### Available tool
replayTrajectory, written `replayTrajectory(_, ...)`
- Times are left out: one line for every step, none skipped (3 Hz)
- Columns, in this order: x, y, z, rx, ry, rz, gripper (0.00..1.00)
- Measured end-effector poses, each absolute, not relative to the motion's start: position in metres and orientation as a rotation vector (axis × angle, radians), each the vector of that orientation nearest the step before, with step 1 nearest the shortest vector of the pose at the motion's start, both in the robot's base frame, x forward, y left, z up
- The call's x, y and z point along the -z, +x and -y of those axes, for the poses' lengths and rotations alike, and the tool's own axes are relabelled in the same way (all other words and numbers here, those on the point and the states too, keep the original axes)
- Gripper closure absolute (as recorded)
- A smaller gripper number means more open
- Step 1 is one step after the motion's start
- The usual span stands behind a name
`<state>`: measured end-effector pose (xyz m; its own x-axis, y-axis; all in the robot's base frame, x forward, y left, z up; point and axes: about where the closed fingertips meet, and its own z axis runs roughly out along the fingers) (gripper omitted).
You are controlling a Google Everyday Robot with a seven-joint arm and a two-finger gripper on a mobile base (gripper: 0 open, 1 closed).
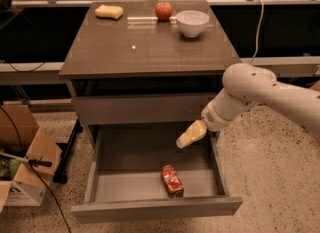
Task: Pick coke can from middle drawer and place on counter
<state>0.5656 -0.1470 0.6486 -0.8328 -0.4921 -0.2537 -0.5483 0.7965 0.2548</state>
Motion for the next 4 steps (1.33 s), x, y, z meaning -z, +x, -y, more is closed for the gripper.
replayTrajectory(-0.598,0.582,0.135,-0.561,-0.756,-2.845,0.00)
replayTrajectory(-0.597,0.582,0.134,-0.562,-0.756,-2.846,0.00)
replayTrajectory(-0.566,0.586,0.127,-0.632,-0.664,-2.877,0.00)
replayTrajectory(-0.490,0.602,0.108,-0.777,-0.433,-2.957,0.00)
